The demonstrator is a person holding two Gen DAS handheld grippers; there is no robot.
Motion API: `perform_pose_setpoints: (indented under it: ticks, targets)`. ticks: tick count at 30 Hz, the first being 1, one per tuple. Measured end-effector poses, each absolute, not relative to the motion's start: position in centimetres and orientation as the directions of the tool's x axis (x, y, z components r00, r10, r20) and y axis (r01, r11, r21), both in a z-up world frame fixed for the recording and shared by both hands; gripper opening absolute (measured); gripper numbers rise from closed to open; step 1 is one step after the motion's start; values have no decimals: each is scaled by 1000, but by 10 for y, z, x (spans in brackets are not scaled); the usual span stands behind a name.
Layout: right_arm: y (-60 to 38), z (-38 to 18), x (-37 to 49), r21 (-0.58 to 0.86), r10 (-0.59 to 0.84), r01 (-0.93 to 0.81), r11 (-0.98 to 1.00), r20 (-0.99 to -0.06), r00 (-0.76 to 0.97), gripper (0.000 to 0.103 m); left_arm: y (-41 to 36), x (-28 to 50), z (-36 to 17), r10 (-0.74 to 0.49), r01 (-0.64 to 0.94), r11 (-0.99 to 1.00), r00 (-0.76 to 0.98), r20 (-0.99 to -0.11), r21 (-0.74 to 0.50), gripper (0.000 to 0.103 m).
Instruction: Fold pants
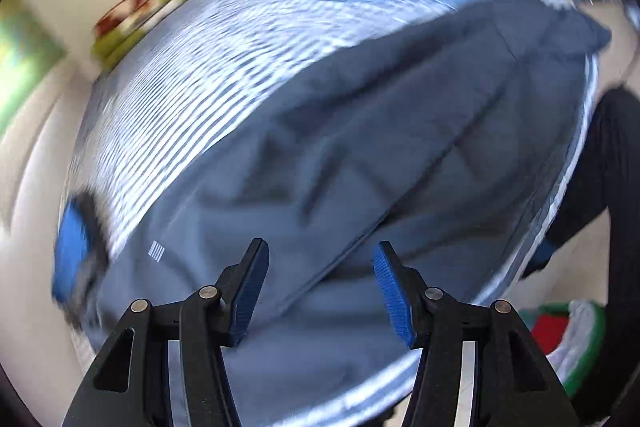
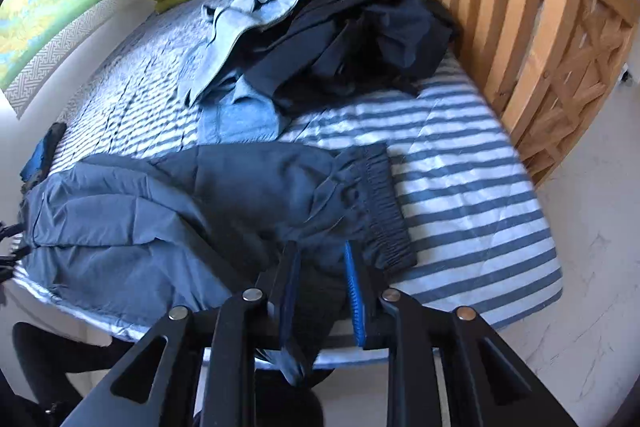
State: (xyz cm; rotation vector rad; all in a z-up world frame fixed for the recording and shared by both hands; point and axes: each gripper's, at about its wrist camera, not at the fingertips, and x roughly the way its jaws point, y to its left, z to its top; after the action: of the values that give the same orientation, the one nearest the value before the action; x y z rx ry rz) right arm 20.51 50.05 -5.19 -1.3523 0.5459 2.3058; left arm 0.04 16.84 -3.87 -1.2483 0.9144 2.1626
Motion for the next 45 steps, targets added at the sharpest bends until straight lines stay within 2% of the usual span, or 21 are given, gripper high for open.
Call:
perform_pose_setpoints:
  ticks: [3,7,9,10,12,15,18,22,26,29,32,36,37,40,42,45]
  targets:
    - [497,-56,195,148,96,-509,-848,-902,-421,35,216,-9,-59,76,-746,-594,-424,-902,301,58]
    - [485,-53,193,199,7,-433,-879,-903,-429,36,242,-23,-81,53,-775,-562,-382,-922,289,58]
    - [472,-53,188,128,40,-383,-915,-915,-401,36,247,-27,-83,54,-777,-563,-375,-925,282,56]
    - [467,-55,184,75,74,-366,-927,-924,-376,36,249,-29,-84,62,-777,-568,-367,-928,270,53]
    - [467,-68,176,5,116,-351,-936,-939,-325,36,250,-29,-87,62,-782,-568,-349,-935,255,37]
    - [486,-84,169,13,108,-398,-917,-954,-280,36,252,-31,-91,60,-785,-565,-345,-937,252,20]
    - [506,-101,171,57,64,-448,-892,-966,-252,43,252,-36,-92,64,-790,-562,-338,-939,246,10]
    - [502,-108,180,92,16,-423,-902,-970,-245,41,245,-34,-79,102,-790,-576,-324,-940,210,5]
    - [495,-95,187,73,37,-400,-914,-965,-261,23,232,-24,-58,129,-776,-603,-323,-938,184,4]
    - [495,-83,188,46,73,-414,-909,-961,-268,20,223,-24,-45,151,-762,-629,-314,-937,154,3]
    - [493,-57,183,-9,133,-397,-918,-949,-286,20,216,-17,-28,176,-764,-629,-319,-931,143,3]
    - [503,-16,165,-138,271,-381,-914,-908,-320,20,212,-1,-18,230,-781,-621,-264,-937,67,3]
    - [508,-12,155,-184,316,-382,-905,-893,-320,20,214,6,-20,245,-789,-613,-233,-941,35,3]
    - [520,-32,119,-207,320,-357,-911,-901,-294,21,223,12,-39,239,-787,-617,-160,-958,-23,4]
    - [531,-48,110,-216,323,-378,-900,-914,-248,24,222,10,-48,222,-763,-643,-110,-969,-60,17]
    - [545,-46,131,-90,250,-459,-884,-920,-301,30,206,9,-37,273,-732,-669,-85,-958,-126,22]
